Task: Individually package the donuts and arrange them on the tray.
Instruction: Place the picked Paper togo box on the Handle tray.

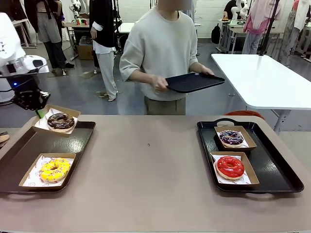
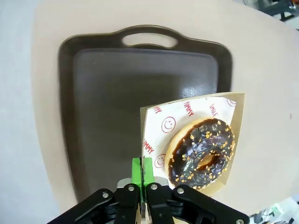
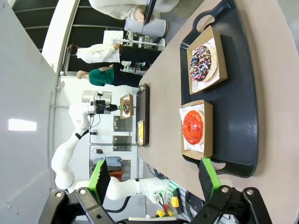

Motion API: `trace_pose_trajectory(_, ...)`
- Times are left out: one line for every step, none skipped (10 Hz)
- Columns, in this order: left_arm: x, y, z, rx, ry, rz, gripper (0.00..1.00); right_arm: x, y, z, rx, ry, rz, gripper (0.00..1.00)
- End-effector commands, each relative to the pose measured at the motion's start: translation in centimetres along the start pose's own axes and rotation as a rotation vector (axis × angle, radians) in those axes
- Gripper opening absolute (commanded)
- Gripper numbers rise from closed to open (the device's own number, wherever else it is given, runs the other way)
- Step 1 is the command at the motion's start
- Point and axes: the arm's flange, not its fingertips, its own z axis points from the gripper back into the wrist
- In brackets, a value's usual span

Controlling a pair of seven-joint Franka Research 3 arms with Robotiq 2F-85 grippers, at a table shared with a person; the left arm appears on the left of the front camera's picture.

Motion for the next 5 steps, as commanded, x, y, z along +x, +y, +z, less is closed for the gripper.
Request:
trace_pose_trajectory(0.3, 1.0, -1.3, 0.020, -0.008, 0.019, 0.01, -0.3, 0.2, 0.1, -0.002, 0.005, 0.001, 1.00)
trace_pose_trajectory(0.5, 1.4, -2.0, 0.028, 0.002, 0.015, 0.01, -0.3, 0.2, 0.1, -0.002, 0.005, 0.001, 1.00)
trace_pose_trajectory(0.9, 1.5, -2.3, 0.036, 0.010, 0.011, 0.01, -0.3, 0.2, 0.1, -0.002, 0.005, 0.001, 1.00)
trace_pose_trajectory(0.8, 1.0, -2.4, 0.048, 0.014, 0.007, 0.01, -0.3, 0.2, 0.1, -0.002, 0.005, 0.001, 1.00)
trace_pose_trajectory(0.4, 1.7, -2.2, 0.011, 0.017, 0.026, 0.01, -0.3, 0.2, 0.1, -0.002, 0.005, 0.001, 1.00)
